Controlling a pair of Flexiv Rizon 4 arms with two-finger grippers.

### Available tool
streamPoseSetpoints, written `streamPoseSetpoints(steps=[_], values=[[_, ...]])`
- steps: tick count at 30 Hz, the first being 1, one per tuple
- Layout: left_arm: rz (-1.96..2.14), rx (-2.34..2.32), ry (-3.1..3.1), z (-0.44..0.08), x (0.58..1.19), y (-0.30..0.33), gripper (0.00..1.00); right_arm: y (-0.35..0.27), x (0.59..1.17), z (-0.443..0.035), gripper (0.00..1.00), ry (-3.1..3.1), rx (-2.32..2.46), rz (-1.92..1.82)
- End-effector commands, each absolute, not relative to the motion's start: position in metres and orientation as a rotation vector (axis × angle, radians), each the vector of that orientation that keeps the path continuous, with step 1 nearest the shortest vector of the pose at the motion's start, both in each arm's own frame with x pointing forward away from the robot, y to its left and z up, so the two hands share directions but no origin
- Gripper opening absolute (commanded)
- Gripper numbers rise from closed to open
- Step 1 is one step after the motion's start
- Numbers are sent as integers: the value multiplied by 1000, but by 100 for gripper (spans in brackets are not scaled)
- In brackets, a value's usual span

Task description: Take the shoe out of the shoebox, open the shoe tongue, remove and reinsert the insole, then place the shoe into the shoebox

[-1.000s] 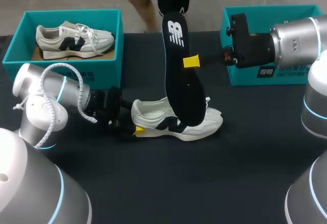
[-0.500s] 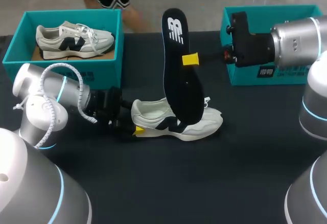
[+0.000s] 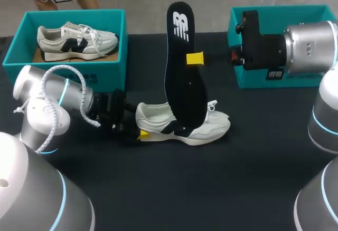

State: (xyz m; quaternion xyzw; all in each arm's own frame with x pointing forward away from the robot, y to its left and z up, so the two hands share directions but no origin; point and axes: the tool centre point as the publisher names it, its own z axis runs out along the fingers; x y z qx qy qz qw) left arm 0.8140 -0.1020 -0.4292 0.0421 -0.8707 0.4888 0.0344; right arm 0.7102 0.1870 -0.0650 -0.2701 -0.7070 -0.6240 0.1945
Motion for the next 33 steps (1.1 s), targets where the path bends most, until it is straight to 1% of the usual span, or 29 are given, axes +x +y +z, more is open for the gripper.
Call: streamPoseSetpoints(steps=[1,20,33], values=[[1504,130,-2678,-432,813,-102,0,172,701,-53,0,-2020,-727,-1696],[1504,130,-2678,-432,813,-102,0,144,663,-36,0,-2069,-716,-1658],[1504,130,-2678,-432,813,-102,0,144,658,-37,0,-2051,-709,-1665]])
